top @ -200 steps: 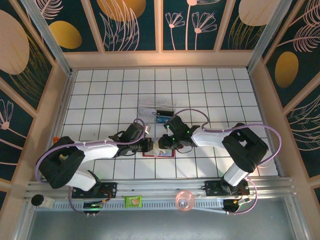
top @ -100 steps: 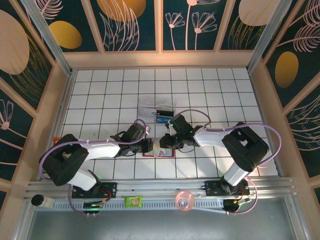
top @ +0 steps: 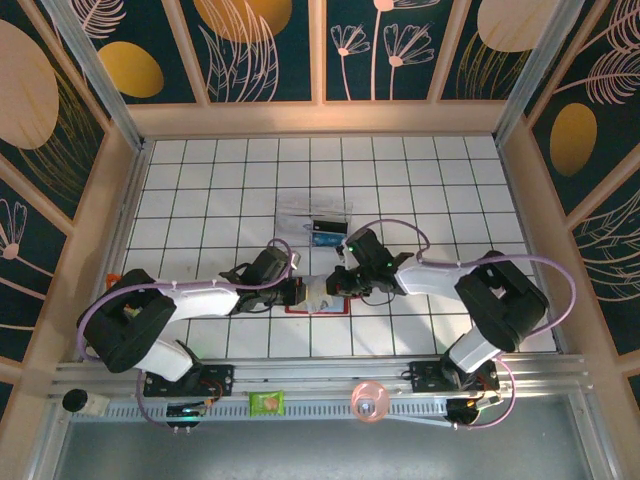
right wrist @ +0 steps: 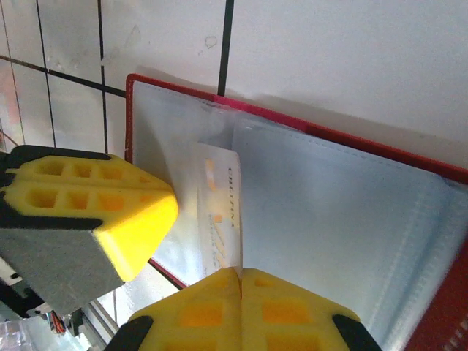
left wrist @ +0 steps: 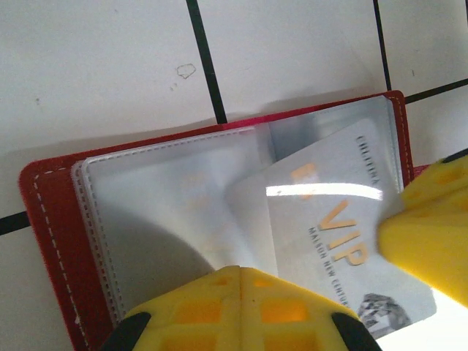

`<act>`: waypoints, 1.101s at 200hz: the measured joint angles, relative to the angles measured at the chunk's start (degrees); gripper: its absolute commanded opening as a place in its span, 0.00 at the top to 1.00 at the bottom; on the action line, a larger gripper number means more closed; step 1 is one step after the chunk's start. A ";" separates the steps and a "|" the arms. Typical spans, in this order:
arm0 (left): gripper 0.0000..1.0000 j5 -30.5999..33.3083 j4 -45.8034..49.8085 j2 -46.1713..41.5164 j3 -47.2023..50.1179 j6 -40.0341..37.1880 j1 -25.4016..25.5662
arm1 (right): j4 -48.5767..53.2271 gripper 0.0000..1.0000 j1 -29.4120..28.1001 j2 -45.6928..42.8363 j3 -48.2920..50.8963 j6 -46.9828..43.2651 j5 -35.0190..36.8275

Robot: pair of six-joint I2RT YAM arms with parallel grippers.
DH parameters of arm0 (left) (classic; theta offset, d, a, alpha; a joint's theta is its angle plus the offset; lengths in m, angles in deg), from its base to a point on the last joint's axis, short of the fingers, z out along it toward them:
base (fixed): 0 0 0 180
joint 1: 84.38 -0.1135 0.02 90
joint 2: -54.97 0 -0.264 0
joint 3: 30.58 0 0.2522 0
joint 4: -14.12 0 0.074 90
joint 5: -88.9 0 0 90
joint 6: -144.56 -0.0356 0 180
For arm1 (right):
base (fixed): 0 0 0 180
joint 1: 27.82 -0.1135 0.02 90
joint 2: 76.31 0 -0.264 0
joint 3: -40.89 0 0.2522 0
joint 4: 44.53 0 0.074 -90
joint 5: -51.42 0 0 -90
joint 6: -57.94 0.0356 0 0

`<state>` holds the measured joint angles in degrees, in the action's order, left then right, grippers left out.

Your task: Take the credit cards out of the card holder

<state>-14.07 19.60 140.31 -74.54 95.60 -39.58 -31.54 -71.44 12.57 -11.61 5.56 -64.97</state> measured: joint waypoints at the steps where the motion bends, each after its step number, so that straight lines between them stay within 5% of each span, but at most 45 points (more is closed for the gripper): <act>1: 0.93 0.00 0.00 0.00 0.00 0.00 0.00 | 0.09 1.00 0.02 -0.11 0.00 0.00 0.09; 45: 0.91 0.22 -0.02 -0.74 0.52 0.13 0.00 | 7.06 1.00 -0.44 -5.88 -0.83 -0.20 7.13; 138: 0.94 0.33 -0.70 -0.96 1.07 0.11 0.00 | 14.58 1.00 -9.53 -1.36 -9.68 -0.02 19.17; 220: 0.96 0.31 -0.98 -0.92 1.18 0.09 0.00 | 15.19 0.89 -11.98 1.38 -11.80 -0.20 20.52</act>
<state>-13.77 18.62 139.39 -73.36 95.69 -39.58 -16.35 -83.42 13.95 -23.42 5.37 -44.45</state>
